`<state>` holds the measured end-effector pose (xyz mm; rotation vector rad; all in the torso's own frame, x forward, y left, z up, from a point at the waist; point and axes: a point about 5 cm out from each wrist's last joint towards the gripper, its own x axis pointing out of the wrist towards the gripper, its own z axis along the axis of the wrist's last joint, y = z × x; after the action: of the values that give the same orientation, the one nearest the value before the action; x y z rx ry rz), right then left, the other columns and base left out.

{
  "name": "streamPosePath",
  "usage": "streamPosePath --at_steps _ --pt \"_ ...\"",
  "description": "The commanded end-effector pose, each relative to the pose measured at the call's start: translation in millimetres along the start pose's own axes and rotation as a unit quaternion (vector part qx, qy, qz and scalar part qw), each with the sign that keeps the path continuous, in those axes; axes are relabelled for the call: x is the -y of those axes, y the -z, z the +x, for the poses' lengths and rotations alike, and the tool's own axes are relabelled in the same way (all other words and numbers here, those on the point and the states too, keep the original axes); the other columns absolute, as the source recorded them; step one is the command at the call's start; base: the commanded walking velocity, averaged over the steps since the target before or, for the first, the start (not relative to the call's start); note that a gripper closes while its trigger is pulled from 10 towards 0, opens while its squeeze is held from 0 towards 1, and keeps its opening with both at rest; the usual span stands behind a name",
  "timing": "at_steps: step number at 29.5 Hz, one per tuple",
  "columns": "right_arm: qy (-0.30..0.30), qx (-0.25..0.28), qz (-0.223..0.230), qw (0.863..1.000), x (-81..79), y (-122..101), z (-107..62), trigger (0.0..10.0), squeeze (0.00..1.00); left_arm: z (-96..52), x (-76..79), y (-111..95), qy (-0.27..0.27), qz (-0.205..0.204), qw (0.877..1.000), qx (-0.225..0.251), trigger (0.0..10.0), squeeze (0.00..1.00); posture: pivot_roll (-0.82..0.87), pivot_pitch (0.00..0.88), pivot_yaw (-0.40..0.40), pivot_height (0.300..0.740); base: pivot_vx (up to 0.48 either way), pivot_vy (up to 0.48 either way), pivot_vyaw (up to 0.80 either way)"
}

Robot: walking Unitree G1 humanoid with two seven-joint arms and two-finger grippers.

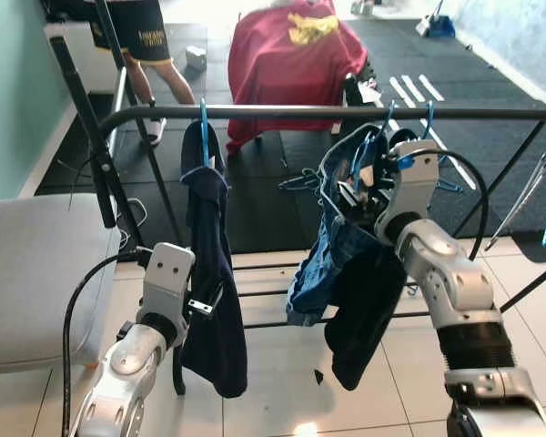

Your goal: Hang hanger

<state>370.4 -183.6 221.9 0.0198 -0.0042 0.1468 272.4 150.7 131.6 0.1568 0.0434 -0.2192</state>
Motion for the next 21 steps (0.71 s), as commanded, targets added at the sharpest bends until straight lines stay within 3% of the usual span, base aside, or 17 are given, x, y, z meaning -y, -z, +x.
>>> streamPosePath --at_steps 1,8,9,10,11,21 --pt "0.008 -0.005 -0.009 1.0 5.1 2.0 5.9 10.0 0.0 -2.7 1.4 0.7 0.001 0.003 1.0 -0.002 10.0 0.0 -0.04 0.2 -0.025 0.74 0.0 0.0 0.0" --pt "0.011 -0.008 -0.006 1.0 5.7 0.8 15.6 10.0 0.0 -3.4 2.1 0.4 0.001 0.002 1.0 -0.002 10.0 0.0 -0.04 0.203 -0.028 0.74 0.0 0.0 0.0" --pt "0.014 -0.007 -0.006 1.0 5.6 -0.3 18.5 4.6 0.0 -3.5 2.2 0.5 0.001 0.002 1.0 -0.002 10.0 0.0 -0.04 0.203 -0.028 0.74 0.0 0.0 0.0" --pt "0.014 -0.007 -0.006 1.0 5.6 -0.3 18.5 4.6 0.0 -3.5 2.2 0.5 0.001 0.002 1.0 -0.002 10.0 0.0 -0.04 0.203 -0.028 0.74 0.0 0.0 0.0" --pt "0.017 -0.003 -0.006 1.0 5.3 -3.1 22.4 0.0 0.0 -3.9 2.2 0.6 0.002 0.003 1.0 -0.003 10.0 0.0 -0.04 0.205 -0.028 0.74 0.0 0.0 0.0" --pt "0.02 0.007 -0.008 1.0 8.1 -11.8 27.7 0.0 0.0 -3.5 2.7 1.5 0.006 0.005 1.0 -0.009 10.0 0.0 -0.04 0.206 -0.027 0.74 0.0 0.0 0.0"
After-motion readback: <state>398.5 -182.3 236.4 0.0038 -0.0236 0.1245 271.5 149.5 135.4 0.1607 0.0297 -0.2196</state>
